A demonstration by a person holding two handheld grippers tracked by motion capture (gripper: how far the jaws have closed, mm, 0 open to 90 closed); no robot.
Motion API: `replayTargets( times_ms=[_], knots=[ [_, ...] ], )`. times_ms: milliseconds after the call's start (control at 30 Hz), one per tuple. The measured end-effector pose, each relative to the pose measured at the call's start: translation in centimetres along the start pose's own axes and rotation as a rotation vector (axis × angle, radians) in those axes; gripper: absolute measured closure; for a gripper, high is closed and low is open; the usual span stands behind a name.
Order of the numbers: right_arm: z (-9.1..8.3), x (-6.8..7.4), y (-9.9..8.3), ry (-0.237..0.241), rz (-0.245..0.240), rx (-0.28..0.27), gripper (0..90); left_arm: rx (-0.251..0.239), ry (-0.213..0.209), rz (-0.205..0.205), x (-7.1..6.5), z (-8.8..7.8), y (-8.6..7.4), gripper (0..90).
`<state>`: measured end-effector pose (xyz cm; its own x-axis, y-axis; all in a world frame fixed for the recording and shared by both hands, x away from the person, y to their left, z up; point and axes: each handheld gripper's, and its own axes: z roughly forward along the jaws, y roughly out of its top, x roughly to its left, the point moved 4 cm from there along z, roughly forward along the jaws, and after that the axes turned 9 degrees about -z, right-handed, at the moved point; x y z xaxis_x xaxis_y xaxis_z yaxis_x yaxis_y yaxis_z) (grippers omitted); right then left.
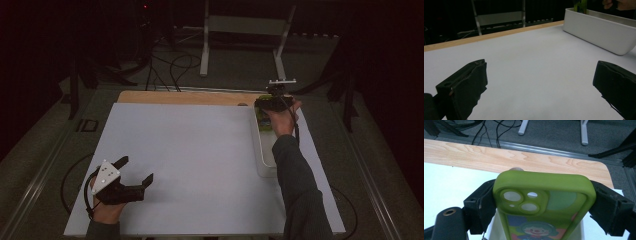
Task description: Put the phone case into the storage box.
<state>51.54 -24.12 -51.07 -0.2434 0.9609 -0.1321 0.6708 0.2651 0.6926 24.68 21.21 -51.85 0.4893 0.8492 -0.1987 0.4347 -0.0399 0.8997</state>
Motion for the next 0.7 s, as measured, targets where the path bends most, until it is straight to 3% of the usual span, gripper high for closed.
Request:
replayTargets(
  times_ms=[700],
  knots=[
    [0.28,-0.17,-0.24,-0.001,-0.004,0.007,14.8,-0.001,0.002,0.0,0.02,-0.06,0.02,0.0]
  ],
)
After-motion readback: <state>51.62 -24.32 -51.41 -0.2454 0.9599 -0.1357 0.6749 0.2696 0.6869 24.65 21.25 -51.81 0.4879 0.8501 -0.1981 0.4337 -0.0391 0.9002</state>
